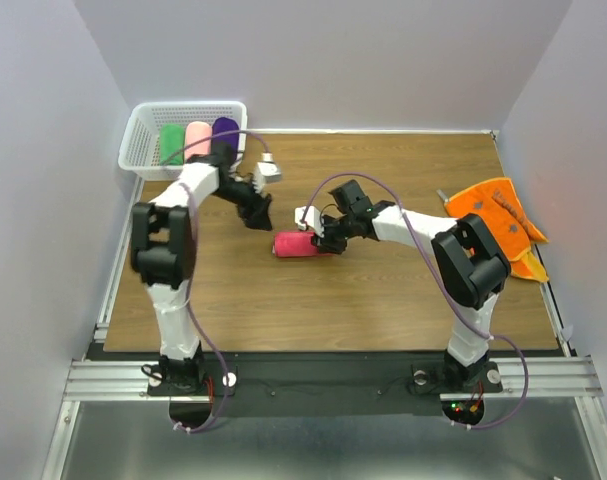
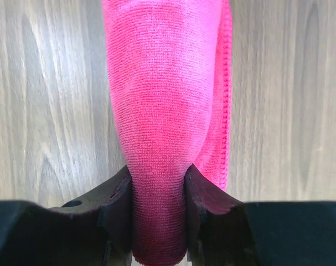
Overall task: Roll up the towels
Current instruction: Roll the towel
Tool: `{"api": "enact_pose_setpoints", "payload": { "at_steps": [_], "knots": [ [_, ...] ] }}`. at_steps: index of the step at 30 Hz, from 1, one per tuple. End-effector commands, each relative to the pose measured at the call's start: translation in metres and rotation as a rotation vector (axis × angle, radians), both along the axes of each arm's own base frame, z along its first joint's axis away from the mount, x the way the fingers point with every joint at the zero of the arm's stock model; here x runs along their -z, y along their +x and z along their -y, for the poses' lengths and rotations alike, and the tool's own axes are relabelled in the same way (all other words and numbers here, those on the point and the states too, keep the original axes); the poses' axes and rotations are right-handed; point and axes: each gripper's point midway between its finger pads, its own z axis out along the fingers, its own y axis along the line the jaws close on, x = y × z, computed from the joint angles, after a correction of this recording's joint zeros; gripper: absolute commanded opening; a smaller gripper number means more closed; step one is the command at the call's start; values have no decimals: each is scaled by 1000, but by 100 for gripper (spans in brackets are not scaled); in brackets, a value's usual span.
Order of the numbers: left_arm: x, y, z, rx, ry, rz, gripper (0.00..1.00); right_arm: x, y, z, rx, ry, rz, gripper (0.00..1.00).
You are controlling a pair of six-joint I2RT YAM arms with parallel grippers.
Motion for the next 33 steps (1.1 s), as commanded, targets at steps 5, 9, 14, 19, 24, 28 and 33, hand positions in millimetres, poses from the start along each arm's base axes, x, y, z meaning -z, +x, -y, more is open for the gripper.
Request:
{"api": "enact_pose_setpoints", "payload": {
  "at_steps": [5,9,14,19,24,28,33],
  "knots": [
    [-83,1,-75,-251,110,506,79,18,-25,23,74,-27,-405,1],
    [-101,-33,-64,-175,211,839,83,23,-26,24,91,-19,-524,1],
    [-87,-76,-15,-84,176,1081,99,29,-27,25,94,-17,-641,1],
    [-66,-84,18,15,169,1017,99,29,-27,25,94,-4,-726,1],
    [-51,-85,52,142,156,985,99,32,-35,23,75,-5,-809,1],
    [-40,-73,63,150,187,993,99,32,-44,24,56,-17,-883,1],
    [-31,-66,71,189,198,1032,99,34,-45,23,40,-19,-915,1]
  ]
}}
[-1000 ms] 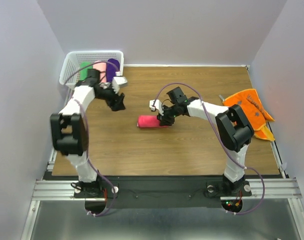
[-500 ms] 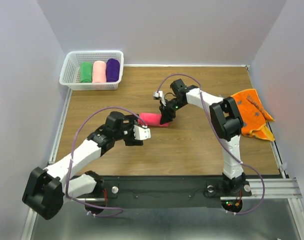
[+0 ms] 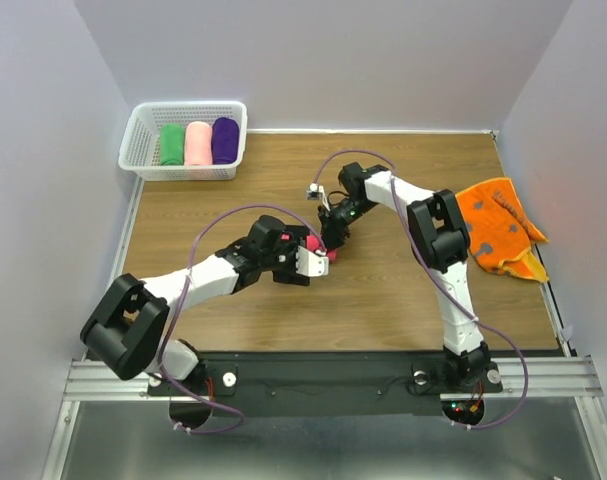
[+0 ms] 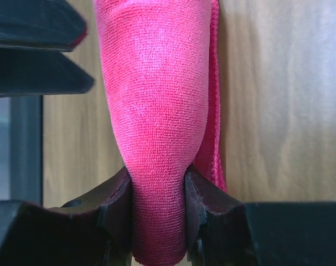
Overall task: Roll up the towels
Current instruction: Roll the towel, then place the rolled towel into the container
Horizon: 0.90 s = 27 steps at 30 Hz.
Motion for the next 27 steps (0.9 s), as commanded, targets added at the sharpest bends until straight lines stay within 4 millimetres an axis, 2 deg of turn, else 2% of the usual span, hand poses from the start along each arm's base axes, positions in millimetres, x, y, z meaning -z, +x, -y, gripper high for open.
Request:
{"api": "enact_pose_setpoints", "payload": {
  "at_steps": [1,5,9,11,12,18,21,24,27],
  "knots": [
    [-20,17,17,34,-29,93,99,26,-34,16,-48,-117,-147,1],
    [-11,15,28,76,-9,14,99,24,-34,15,-52,-111,-148,1],
    [10,7,33,114,20,-80,99,24,-34,15,-55,-112,-150,1],
    [11,8,37,134,29,-84,99,22,-34,15,-62,-109,-153,1],
    [21,5,35,139,51,-120,99,24,-35,16,-66,-110,-157,1],
    [47,-8,32,168,122,-227,99,26,-36,15,-74,-111,-188,1],
    [60,-5,26,133,165,-252,99,25,-39,15,-84,-102,-205,1],
    [72,-5,22,122,208,-282,92,24,-43,17,-91,-106,-225,2],
    [71,-2,25,116,214,-304,79,21,-50,17,-99,-90,-269,3]
  ]
}}
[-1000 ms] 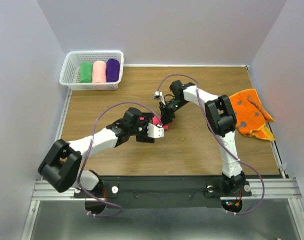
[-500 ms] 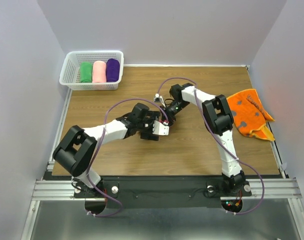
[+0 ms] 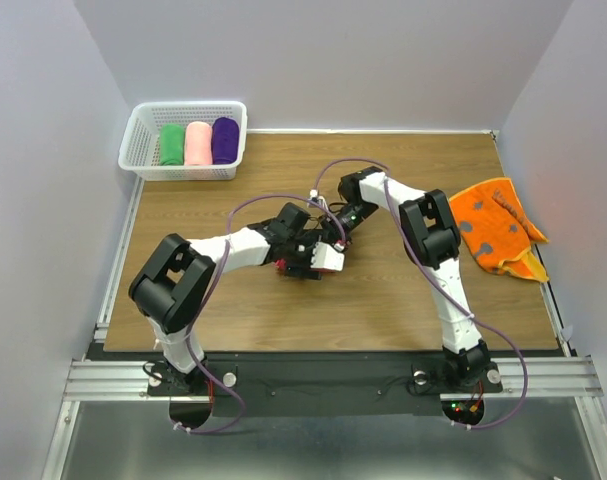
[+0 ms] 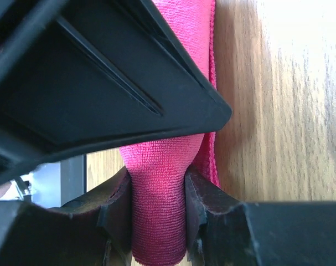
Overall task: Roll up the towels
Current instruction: Place the rolled towel into the container
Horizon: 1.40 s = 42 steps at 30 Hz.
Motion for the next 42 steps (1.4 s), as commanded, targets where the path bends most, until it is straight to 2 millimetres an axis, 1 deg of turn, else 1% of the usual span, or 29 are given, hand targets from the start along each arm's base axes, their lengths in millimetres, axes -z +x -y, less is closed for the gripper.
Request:
{"api": "enact_pose_setpoints", "payload": {
  "at_steps": [1,2,5,6,8,10,12,13,14,15,16,18,19,20,21,23,24,26,27,28,29,30,31,32,34,35,36,38,42],
  "knots": [
    [23,-14,-10,-2,95,-117,74,19,-19,8,-60,-60,-62,4],
    [23,-16,-8,0,96,-137,61,19,-23,9,-53,-55,-81,4],
    [20,-22,-6,-8,97,-191,45,12,-26,5,-35,-34,-111,5],
    [20,-27,-9,-9,105,-208,43,8,-26,4,-27,-24,-116,5],
    [19,-34,-13,-14,114,-224,27,3,-24,2,-25,-14,-104,7],
    [18,-47,-21,-51,117,-259,17,-4,-19,1,-7,-18,-102,22],
    [17,-62,-28,-106,118,-324,6,-15,-3,3,32,2,-84,53],
    [9,-67,-28,-123,94,-347,0,-23,8,10,69,5,-75,63],
    [6,-70,-30,-149,83,-371,0,-30,17,13,92,14,-61,69],
    [-3,-75,-28,-208,41,-432,0,-40,36,22,142,20,-35,83],
    [-9,-75,-29,-240,15,-460,0,-47,47,28,171,24,-18,91],
    [-29,-58,-34,-349,-64,-499,0,-63,67,42,228,33,22,100],
    [-38,-53,-35,-423,-106,-544,0,-76,87,57,290,42,49,100],
    [-46,-43,-39,-473,-139,-559,0,-82,95,66,321,44,57,100],
    [-64,-20,-47,-542,-199,-545,0,-93,102,75,350,53,78,100],
    [-84,4,-58,-658,-272,-560,0,-105,115,100,424,60,81,100],
    [-106,32,-74,-737,-332,-511,0,-115,115,107,440,67,100,100],
    [-131,59,-90,-825,-400,-474,0,-115,112,124,475,61,83,100],
    [-157,81,-99,-858,-450,-408,0,-117,109,129,482,58,86,100],
    [-169,104,-124,-941,-474,-343,0,-123,105,135,487,63,108,100],
    [-183,119,-138,-980,-496,-298,0,-117,98,138,489,52,87,100],
    [-212,144,-152,-1012,-537,-212,0,-116,94,141,489,44,87,100],
    [-225,163,-186,-1104,-543,-128,0,-121,91,145,492,48,107,100],
    [-263,182,-203,-1127,-586,-21,0,-121,89,148,496,46,103,100],
    [-278,214,-248,-1238,-578,107,0,-117,81,151,500,44,81,100],
    [-315,227,-284,-1287,-624,213,0,-120,77,150,497,48,83,100],
    [-306,245,-304,-1327,-605,231,0,-120,75,150,497,50,79,100],
    [-319,272,-348,-1394,-591,343,0,-120,69,149,494,51,75,100],
    [-316,305,-401,-1474,-539,471,0,-118,64,148,494,57,55,100]
  ]
}}
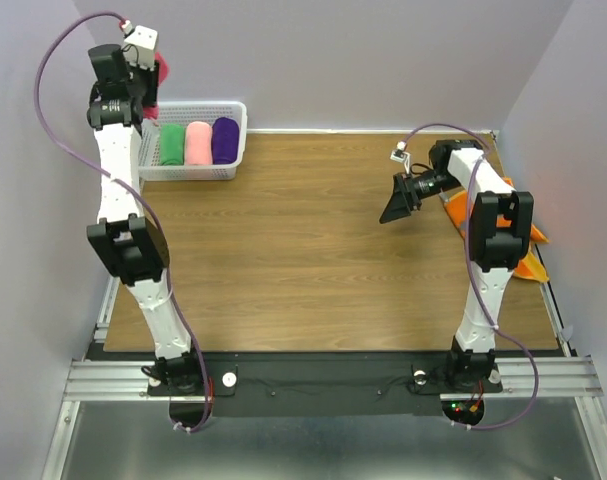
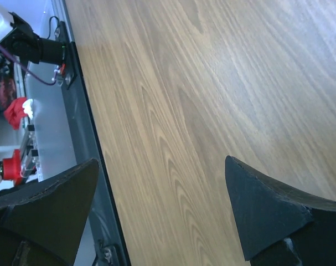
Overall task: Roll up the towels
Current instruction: Place the rolled towel into the container
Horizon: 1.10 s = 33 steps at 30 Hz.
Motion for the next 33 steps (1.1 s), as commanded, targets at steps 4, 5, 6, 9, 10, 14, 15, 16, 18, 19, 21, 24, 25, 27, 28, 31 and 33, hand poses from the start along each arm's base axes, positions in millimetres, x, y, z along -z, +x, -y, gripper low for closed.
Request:
{"api": "enact_pose_setpoints", "payload": {
  "at_steps": [4,5,6,9,10,14,15,16,18,19,21,24,25,27,28,31,33],
  "knots": [
    [37,43,-88,-252,160,35,0,-20,-15,-3,-7,40,12,100],
    [44,46,-96,-277,166,35,0,-19,-15,-4,-7,42,10,100],
    [41,49,-103,-295,160,52,0,-18,-16,-4,-7,43,2,100],
    [72,60,-118,-327,171,17,0,-14,-19,-3,-6,40,-11,100],
    [80,63,-123,-340,178,13,0,-12,-19,-3,-11,35,-11,100],
    [115,69,-125,-327,213,-39,0,-6,-17,5,9,30,-26,100],
    [128,71,-128,-328,218,-60,0,-5,-16,6,13,30,-29,100],
    [135,71,-130,-336,232,-75,0,-5,-15,7,14,30,-27,100],
    [152,73,-133,-338,240,-104,0,-3,-14,8,18,32,-33,100],
    [157,72,-135,-343,245,-112,0,-3,-15,8,19,34,-35,100],
    [169,74,-134,-342,242,-130,0,-1,-16,9,20,34,-43,100],
    [180,76,-134,-340,232,-143,0,0,-16,9,19,29,-46,100],
    [188,77,-133,-335,225,-154,0,0,-16,9,20,26,-47,100],
    [199,78,-132,-329,214,-168,0,1,-17,9,20,24,-50,100],
    [202,78,-132,-330,210,-172,0,1,-16,9,20,24,-49,100],
    [215,80,-127,-312,186,-186,0,4,-18,9,20,26,-62,100],
    [222,81,-123,-291,167,-193,0,7,-19,9,19,22,-69,100]
  ]
}}
